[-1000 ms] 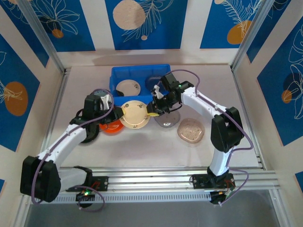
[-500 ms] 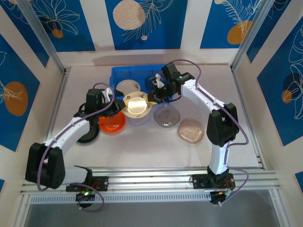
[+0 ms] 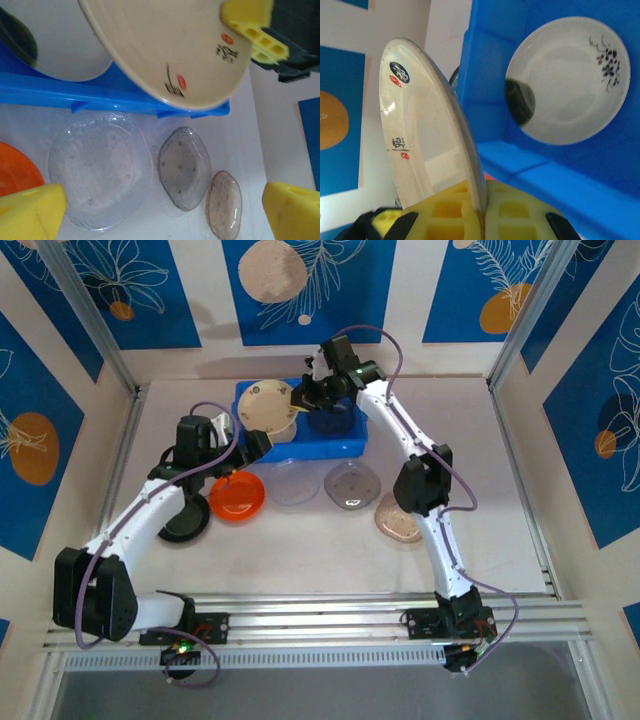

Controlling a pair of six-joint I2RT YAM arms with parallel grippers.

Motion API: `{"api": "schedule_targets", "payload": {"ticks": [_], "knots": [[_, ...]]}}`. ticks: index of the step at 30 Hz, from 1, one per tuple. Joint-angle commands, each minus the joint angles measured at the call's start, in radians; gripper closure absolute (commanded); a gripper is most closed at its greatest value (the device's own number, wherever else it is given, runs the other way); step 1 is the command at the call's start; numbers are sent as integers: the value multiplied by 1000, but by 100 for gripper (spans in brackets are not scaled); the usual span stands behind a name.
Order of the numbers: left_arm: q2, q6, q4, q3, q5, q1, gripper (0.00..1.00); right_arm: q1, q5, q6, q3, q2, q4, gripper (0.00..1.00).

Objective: Place the plates into the plastic bin on the countertop

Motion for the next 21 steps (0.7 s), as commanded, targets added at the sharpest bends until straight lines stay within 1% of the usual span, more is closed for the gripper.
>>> {"api": "schedule_targets", "payload": {"ticks": [1,5,11,16,21], "knots": [[-24,60,-42,37,-25,20,0,-15,0,75,98,80,6,100],[-25,65,-48,32,-12,37,0,-20,24,94,75,115,121,100],[-16,78,-69,33,-10,49,0,-22,36,119,52,175,236,100],[-15,83,-74,25,-18,60,0,-21,59,140,103,248,249,100],[-12,87,-75,18,-18,78,0,-9,84,138,108,280,258,100]]}}
